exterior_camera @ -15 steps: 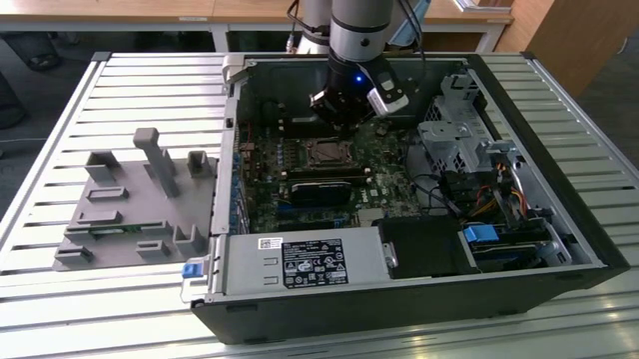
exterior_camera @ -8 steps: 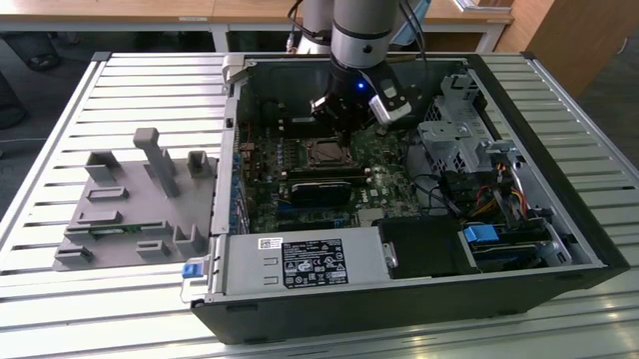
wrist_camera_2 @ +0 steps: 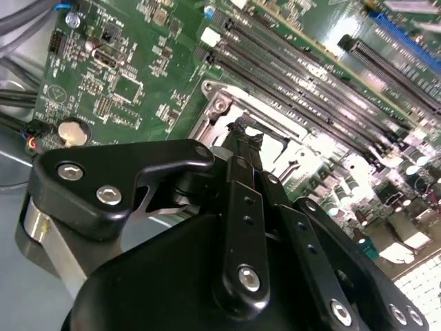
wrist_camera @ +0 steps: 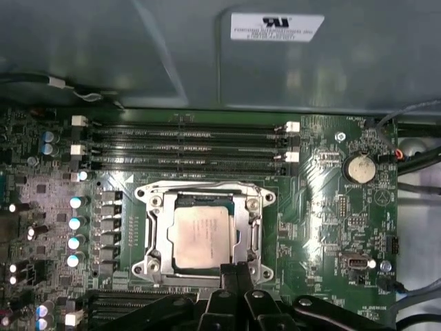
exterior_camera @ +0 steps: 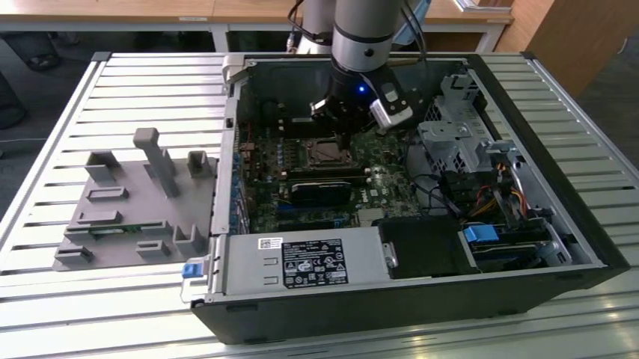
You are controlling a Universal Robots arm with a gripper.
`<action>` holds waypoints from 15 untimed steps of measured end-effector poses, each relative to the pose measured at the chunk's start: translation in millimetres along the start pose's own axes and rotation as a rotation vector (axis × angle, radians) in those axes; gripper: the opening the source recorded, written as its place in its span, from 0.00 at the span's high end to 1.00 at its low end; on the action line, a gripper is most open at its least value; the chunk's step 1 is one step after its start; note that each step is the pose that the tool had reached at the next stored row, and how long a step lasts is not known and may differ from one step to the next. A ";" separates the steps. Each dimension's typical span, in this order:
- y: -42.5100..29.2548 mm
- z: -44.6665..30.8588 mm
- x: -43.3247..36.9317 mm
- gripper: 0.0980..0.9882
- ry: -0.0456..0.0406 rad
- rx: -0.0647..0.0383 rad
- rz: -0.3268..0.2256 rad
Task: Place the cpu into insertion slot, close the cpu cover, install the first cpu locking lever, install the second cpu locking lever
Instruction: 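Install the second cpu locking lever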
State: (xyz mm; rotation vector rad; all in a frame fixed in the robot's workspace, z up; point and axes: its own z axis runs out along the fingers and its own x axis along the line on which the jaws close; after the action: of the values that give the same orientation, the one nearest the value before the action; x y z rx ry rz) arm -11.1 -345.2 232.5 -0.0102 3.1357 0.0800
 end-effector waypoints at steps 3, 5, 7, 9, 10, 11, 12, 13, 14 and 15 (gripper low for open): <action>-4.2 -0.1 0.0 0.99 0.0000 -0.001 0.000; -6.2 -0.2 0.0 0.99 0.0000 -0.001 0.000; -7.4 -0.2 0.0 0.99 0.0000 -0.002 0.000; -8.7 0.0 0.1 0.99 0.0000 -0.003 0.000; -9.7 0.2 0.1 0.99 0.0000 -0.003 0.000; -11.5 0.5 0.3 0.99 0.0000 -0.003 0.000; -12.8 0.7 0.4 0.99 0.0000 -0.003 0.000; -13.5 0.8 0.4 0.99 0.0000 -0.003 -0.001; -13.8 1.0 0.5 0.99 0.0000 -0.003 -0.001; -14.0 1.1 0.6 0.99 0.0000 -0.003 -0.002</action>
State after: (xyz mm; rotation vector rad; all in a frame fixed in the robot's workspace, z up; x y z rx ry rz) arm -11.6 -359.2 230.7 -0.0127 3.1355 0.0854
